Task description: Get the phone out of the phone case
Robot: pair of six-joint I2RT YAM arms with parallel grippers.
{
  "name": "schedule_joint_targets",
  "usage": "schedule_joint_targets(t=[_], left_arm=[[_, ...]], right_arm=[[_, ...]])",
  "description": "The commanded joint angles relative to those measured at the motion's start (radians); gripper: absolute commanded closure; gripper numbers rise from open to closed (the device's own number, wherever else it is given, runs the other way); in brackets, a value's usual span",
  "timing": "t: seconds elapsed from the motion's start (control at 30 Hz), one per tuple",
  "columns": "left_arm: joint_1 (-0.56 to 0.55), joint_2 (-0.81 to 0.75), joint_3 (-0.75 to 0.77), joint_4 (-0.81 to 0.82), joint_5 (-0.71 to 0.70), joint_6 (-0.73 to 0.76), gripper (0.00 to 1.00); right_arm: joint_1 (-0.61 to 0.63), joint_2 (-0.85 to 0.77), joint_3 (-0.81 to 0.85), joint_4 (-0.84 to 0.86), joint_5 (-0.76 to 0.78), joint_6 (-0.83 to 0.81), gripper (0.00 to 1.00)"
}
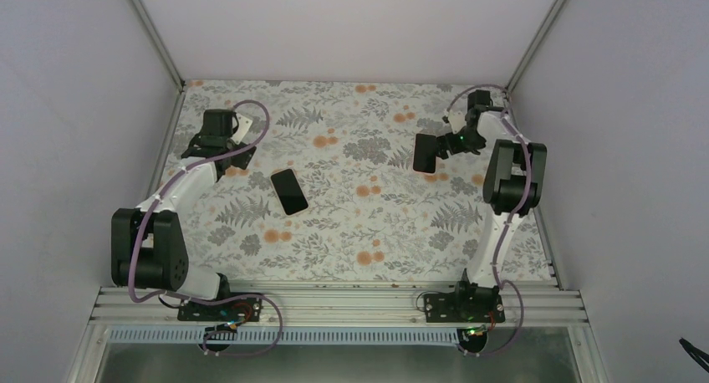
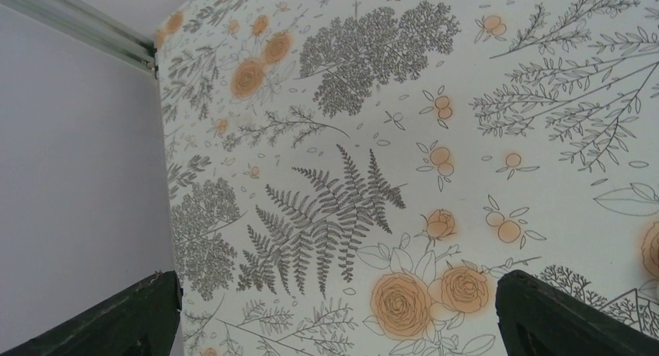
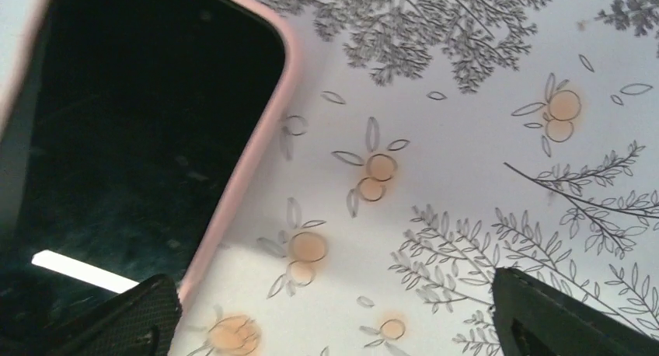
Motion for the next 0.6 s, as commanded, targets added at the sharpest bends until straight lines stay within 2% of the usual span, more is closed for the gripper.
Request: schedule_joint_targets(t=[0.0, 0.1, 0.17, 0.27, 0.37, 0.57], left_arm=[[0.007, -0.021, 0.016, -0.044, -0.012, 0.005, 0.0], [0.006, -0.012, 0.032, -0.065, -0.01, -0.007, 0.0], [0.006, -0.004, 0.04, -0.071, -0.008, -0.017, 0.0], [0.006, 0.012, 0.047, -0.074, -0.007, -0.03, 0.0], [0.006, 0.021, 0.05, -0.075, -0.01, -0.039, 0.0], [0.007, 0.02, 0.038, -0.074, 0.0, -0.052, 0.0]], right_arm=[[-0.004, -0.057, 0.045, -0.098, -0.152, 0.137, 0.0], [0.033, -0.077, 0.033, -0.154, -0.248, 0.174, 0.0], [0.082, -0.099, -0.001, -0.124, -0.21, 0.194, 0.0], [0.158, -0.101, -0.029, -0.035, -0.027, 0.233, 0.0], [0.212, -0.116, -0.047, 0.072, 0.066, 0.254, 0.0], [0.326, -0.129, -0.124, 0.252, 0.41, 0.246, 0.0]])
